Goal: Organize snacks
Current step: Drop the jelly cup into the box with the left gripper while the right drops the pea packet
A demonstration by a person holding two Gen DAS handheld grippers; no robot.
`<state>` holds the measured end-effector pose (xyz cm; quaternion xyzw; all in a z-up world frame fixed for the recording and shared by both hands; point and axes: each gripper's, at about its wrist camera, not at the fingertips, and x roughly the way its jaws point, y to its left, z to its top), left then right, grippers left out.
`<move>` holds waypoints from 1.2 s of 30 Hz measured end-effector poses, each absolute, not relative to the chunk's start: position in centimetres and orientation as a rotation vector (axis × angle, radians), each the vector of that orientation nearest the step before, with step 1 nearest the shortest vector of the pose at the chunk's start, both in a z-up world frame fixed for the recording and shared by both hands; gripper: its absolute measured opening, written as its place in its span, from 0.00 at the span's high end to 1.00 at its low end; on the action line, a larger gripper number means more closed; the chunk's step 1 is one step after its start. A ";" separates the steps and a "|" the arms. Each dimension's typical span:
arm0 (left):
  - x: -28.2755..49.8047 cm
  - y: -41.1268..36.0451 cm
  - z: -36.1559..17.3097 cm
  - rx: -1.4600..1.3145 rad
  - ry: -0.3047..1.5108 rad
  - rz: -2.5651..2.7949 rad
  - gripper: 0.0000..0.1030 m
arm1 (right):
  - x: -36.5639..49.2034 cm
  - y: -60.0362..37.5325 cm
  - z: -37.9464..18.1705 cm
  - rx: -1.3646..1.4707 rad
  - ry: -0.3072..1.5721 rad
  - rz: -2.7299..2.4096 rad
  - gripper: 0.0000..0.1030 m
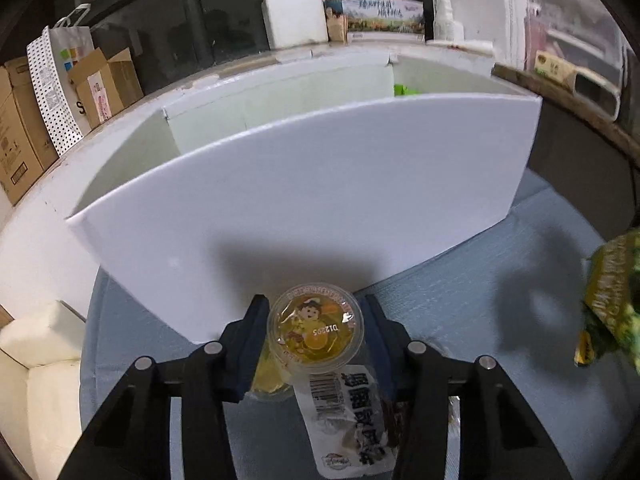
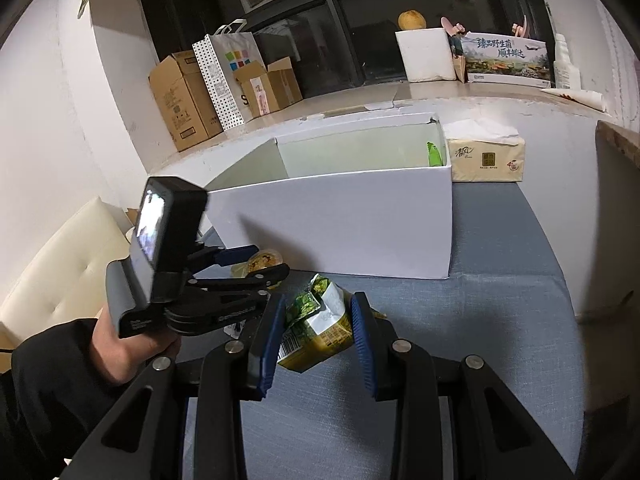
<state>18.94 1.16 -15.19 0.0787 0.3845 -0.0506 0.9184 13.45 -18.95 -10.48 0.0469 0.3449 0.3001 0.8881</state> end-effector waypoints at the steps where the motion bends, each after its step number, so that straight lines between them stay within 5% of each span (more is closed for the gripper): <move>1: 18.4 1.3 -14.9 0.152 0.782 -0.115 0.50 | 13.4 -18.9 -10.4 0.097 0.714 0.626 0.65; 15: 7.2 5.4 -7.0 -0.094 0.534 -0.177 0.50 | 12.7 -17.8 -8.4 0.082 0.667 0.675 0.65; 28: 18.5 6.0 -1.7 -0.036 0.479 -0.149 0.50 | 20.7 -15.2 -0.5 0.040 0.565 0.682 0.65; 36: 24.2 6.8 -2.5 0.020 0.555 -0.090 0.48 | 29.1 -13.6 -2.3 0.057 0.686 0.609 0.65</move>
